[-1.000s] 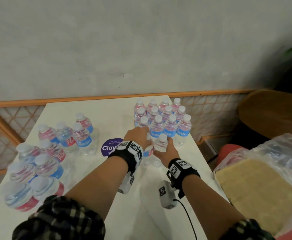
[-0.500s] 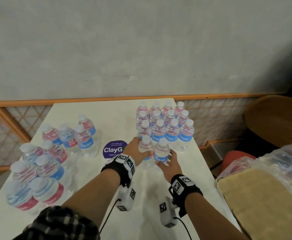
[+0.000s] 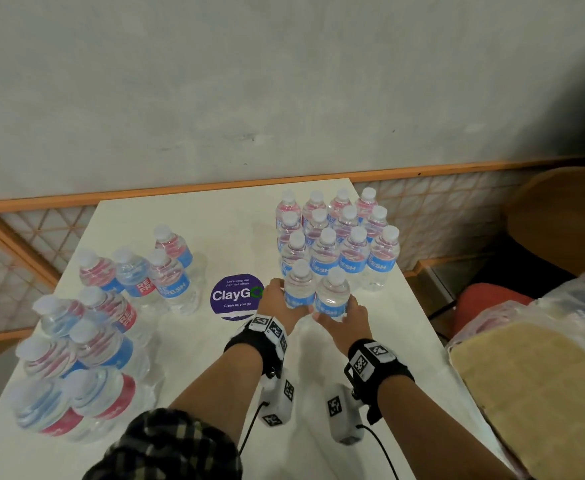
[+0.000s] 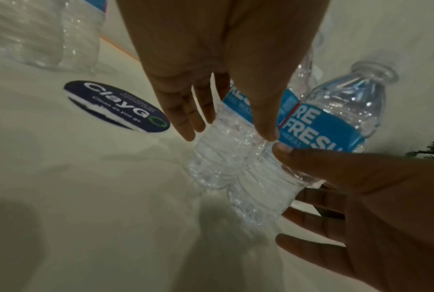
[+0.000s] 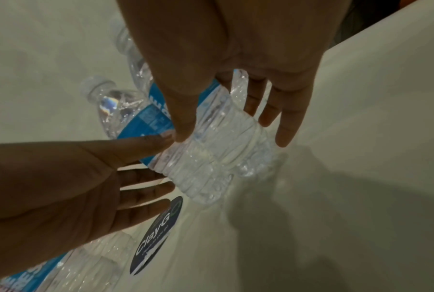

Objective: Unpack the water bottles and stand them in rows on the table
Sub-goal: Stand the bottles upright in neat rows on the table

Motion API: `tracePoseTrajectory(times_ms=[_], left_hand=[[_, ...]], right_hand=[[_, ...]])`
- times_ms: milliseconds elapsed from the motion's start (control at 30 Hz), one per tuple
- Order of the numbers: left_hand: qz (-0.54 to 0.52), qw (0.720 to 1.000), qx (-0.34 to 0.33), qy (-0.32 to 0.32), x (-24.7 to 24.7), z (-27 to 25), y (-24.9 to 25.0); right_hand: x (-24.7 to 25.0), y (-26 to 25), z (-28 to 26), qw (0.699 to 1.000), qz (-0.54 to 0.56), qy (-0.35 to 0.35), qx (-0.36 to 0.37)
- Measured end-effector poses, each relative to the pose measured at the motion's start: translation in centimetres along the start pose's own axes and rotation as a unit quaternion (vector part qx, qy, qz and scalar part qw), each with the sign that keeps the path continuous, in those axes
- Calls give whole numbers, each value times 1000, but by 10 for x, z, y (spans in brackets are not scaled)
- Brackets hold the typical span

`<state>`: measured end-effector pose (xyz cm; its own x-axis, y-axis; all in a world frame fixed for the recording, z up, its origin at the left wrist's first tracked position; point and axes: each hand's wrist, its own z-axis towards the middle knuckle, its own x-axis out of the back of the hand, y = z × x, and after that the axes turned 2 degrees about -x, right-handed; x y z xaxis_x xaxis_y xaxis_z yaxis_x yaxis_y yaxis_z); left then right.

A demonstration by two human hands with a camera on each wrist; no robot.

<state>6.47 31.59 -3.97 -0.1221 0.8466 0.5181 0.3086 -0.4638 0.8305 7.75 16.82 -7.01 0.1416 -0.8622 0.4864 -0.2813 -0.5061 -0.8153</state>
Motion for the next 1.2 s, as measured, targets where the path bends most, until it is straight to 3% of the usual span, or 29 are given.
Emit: tracePoseTrajectory(times_ms=[133,333,667,1200], left_hand=[[-38,998,28,-44,-7,1,-16],[-48,996,28,-75,-8,7,-32],[-46,996,16,-70,-11,10,-40],[5,998,-3,-62,-12,15,-43]], right_hand=[[-6,18,2,996,48,-38,-61],[-7,25,4,994,70,-13,-82],[-15,14,10,990,53,17,-127],[-9,2,3,982,123,22,-144]])
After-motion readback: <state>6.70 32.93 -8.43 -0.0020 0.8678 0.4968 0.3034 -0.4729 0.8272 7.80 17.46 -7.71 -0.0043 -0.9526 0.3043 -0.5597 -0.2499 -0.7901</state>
